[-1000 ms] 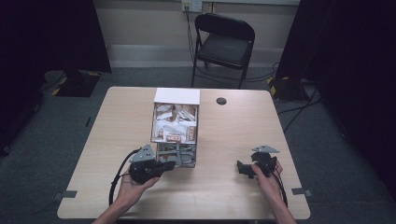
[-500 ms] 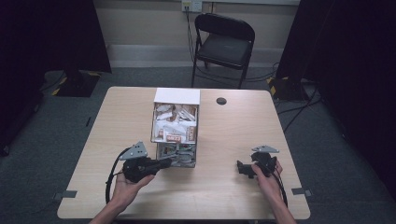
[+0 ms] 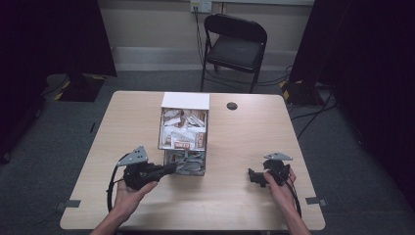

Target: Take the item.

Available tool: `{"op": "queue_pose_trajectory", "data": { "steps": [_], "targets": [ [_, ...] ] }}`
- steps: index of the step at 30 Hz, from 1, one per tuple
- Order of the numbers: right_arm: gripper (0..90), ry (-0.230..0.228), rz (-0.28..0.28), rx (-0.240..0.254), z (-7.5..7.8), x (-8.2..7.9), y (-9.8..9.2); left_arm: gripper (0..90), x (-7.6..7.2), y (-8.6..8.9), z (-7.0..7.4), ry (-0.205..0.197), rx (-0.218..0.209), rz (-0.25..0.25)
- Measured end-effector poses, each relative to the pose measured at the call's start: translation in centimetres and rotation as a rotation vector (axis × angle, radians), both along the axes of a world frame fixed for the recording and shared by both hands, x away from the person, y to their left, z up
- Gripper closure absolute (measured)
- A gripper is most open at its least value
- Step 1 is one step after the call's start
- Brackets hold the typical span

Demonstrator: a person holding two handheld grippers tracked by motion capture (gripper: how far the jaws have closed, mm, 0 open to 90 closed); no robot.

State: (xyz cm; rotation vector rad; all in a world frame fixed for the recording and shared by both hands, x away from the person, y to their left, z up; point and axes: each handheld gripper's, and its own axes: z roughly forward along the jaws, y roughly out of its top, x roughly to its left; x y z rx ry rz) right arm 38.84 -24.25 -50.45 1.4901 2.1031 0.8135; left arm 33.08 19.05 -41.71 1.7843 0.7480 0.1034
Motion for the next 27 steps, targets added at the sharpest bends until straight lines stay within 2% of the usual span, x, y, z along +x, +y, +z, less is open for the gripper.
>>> {"op": "queue_pose_trajectory", "data": {
  "steps": [2, 13, 21, 27],
  "targets": [
    [0.0, 0.0, -0.001, 0.0, 0.0, 0.0, 0.0, 90.0, 0.0, 0.2, 0.1, 0.0, -0.013, 0.005],
    [0.0, 0.0, 0.0, 0.0, 0.0, 0.0, 0.0, 90.0, -0.2, 0.7, 0.7, -0.005, -0.022, 0.009],
    [0.0, 0.0, 0.0, 0.0, 0.0, 0.0, 0.0, 90.0, -0.3, 1.0, 1.3, -0.011, -0.046, 0.016],
    [0.0, 0.0, -0.001, 0.001, 0.0, 0.0, 0.0, 90.0, -0.5, 1.2, 1.3, -0.014, -0.044, 0.018]
  ]
}}
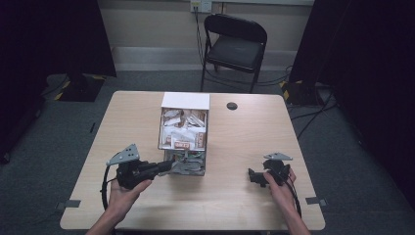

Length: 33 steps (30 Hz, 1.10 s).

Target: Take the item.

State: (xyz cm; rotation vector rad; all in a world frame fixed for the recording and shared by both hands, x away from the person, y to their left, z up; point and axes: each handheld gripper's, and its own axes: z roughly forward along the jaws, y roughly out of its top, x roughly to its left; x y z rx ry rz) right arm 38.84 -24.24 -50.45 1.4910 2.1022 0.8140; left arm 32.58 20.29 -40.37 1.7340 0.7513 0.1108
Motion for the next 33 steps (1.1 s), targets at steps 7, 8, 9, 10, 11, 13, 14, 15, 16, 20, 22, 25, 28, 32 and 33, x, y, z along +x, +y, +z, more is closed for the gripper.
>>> {"op": "queue_pose_trajectory", "data": {
  "steps": [7, 8, 9, 10, 11, 13, 14, 15, 16, 20, 22, 25, 28, 32, 33],
  "targets": [
    [0.0, 0.0, 0.001, -0.001, 0.0, 0.0, 0.0, 90.0, -0.1, 0.6, 0.4, -0.001, -0.017, 0.01],
    [0.0, 0.0, 0.001, 0.0, 0.0, 0.0, 0.0, 90.0, -0.1, 0.7, 0.4, -0.003, -0.012, 0.011],
    [0.0, 0.0, 0.001, 0.0, 0.0, 0.0, 0.0, 90.0, -0.1, 0.8, 0.4, -0.003, -0.014, 0.011],
    [0.0, 0.0, 0.001, -0.001, 0.0, 0.0, 0.0, 90.0, -0.2, 0.9, 0.5, -0.003, -0.016, 0.013],
    [0.0, 0.0, 0.001, -0.001, 0.0, 0.0, 0.0, 90.0, -0.2, 1.0, 0.5, -0.003, -0.015, 0.013],
    [0.0, 0.0, 0.001, -0.001, 0.0, 0.0, 0.0, 90.0, -0.3, 1.2, 0.6, -0.002, -0.031, 0.016],
    [0.0, 0.0, 0.001, -0.001, 0.0, 0.0, 0.0, 90.0, -0.4, 1.2, 0.7, -0.002, -0.033, 0.016],
    [0.0, 0.0, 0.0, -0.001, 0.0, 0.0, 0.0, 90.0, -0.4, 1.3, 0.7, -0.001, -0.031, 0.014],
    [0.0, 0.0, 0.001, 0.0, 0.0, 0.0, 0.0, 90.0, -0.5, 1.3, 0.7, -0.003, -0.029, 0.018],
    [0.0, 0.0, 0.001, -0.001, 0.0, 0.0, 0.0, 90.0, -0.6, 1.7, 0.8, -0.006, -0.036, 0.021],
    [0.0, 0.0, 0.001, -0.001, 0.0, 0.0, 0.0, 90.0, -0.5, 2.0, 0.9, -0.004, -0.037, 0.026],
    [0.0, 0.0, 0.001, -0.001, 0.0, 0.0, 0.0, 90.0, -0.5, 2.3, 1.0, -0.005, -0.037, 0.031],
    [0.0, 0.0, 0.0, 0.0, 0.0, 0.0, 0.0, 90.0, -0.6, 2.7, 1.1, -0.007, -0.038, 0.037],
    [0.0, 0.0, 0.001, -0.001, 0.0, 0.0, 0.0, 90.0, -0.7, 3.0, 1.2, -0.01, -0.037, 0.042],
    [0.0, 0.0, 0.001, -0.001, 0.0, 0.0, 0.0, 90.0, -0.7, 3.0, 1.2, -0.011, -0.034, 0.045]
  ]
}}
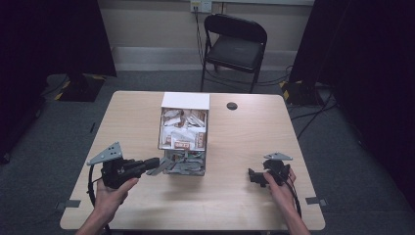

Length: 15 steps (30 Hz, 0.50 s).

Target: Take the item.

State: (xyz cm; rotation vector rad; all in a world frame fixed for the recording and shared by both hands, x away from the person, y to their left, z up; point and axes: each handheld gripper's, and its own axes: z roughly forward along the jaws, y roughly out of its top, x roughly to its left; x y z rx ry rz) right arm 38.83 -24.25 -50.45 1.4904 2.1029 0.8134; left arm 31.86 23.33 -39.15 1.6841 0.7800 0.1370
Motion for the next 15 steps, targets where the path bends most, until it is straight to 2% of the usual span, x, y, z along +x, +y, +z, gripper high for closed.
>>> {"op": "queue_pose_trajectory", "data": {
  "steps": [13, 15],
  "targets": [
    [0.0, 0.0, 0.0, 0.0, 0.0, 0.0, 0.0, 90.0, -0.2, 1.5, 0.6, -0.008, -0.008, 0.035],
    [0.0, 0.0, 0.0, 0.0, 0.0, 0.0, 0.0, 90.0, -0.3, 1.7, 0.6, -0.006, -0.025, 0.043]
  ]
}}
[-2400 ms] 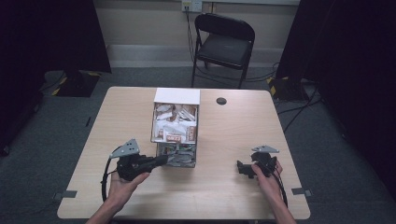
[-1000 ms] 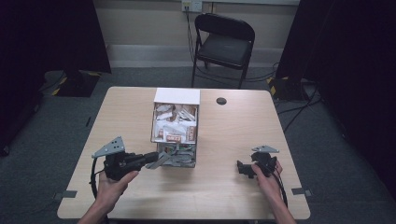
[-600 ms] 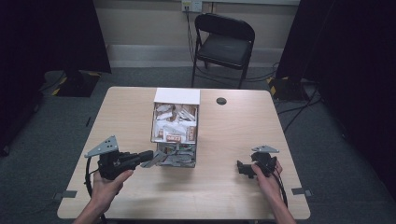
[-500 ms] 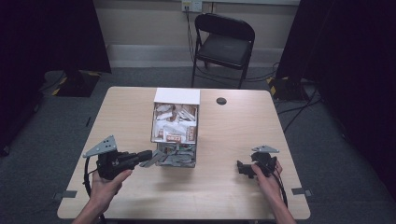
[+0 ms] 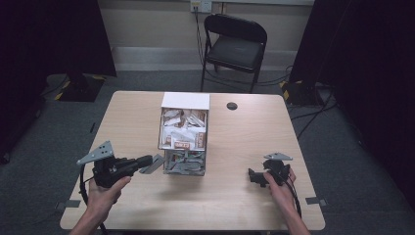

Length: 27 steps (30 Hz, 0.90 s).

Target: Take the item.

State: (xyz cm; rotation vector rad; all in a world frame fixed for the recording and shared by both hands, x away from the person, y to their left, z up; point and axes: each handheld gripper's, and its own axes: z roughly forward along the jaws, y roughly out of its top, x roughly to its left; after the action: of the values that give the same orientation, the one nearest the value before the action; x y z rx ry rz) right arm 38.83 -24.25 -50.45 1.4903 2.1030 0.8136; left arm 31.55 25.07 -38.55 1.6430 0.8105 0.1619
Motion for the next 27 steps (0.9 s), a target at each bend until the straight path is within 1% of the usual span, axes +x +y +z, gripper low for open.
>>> {"op": "queue_pose_trajectory", "data": {
  "steps": [2, 7, 10, 15, 19, 21, 27],
  "targets": [
    [0.0, 0.0, 0.0, 0.0, 0.0, 0.0, 0.0, 90.0, -0.1, 0.1, 0.0, -0.002, 0.01, 0.002],
    [0.0, 0.0, 0.0, 0.0, 0.0, 0.0, 0.0, 90.0, -0.2, 0.6, 0.2, -0.007, 0.003, 0.012],
    [0.0, 0.0, 0.0, 0.0, 0.0, 0.0, 0.0, 90.0, -0.1, 1.0, 0.4, -0.007, 0.007, 0.02],
    [0.0, 0.0, 0.0, 0.0, 0.0, 0.0, 0.0, 90.0, -0.1, 1.8, 0.5, -0.009, 0.005, 0.041],
    [0.0, 0.0, 0.0, 0.0, 0.0, 0.0, 0.0, 90.0, 0.1, 2.5, 0.5, -0.004, 0.014, 0.056],
    [0.0, 0.0, 0.0, 0.0, 0.0, 0.0, 0.0, 90.0, 0.1, 2.9, 0.5, -0.003, 0.01, 0.069],
    [0.0, 0.0, 0.0, 0.0, 0.0, 0.0, 0.0, 90.0, 0.5, 4.1, 0.7, -0.001, 0.022, 0.1]
  ]
}}
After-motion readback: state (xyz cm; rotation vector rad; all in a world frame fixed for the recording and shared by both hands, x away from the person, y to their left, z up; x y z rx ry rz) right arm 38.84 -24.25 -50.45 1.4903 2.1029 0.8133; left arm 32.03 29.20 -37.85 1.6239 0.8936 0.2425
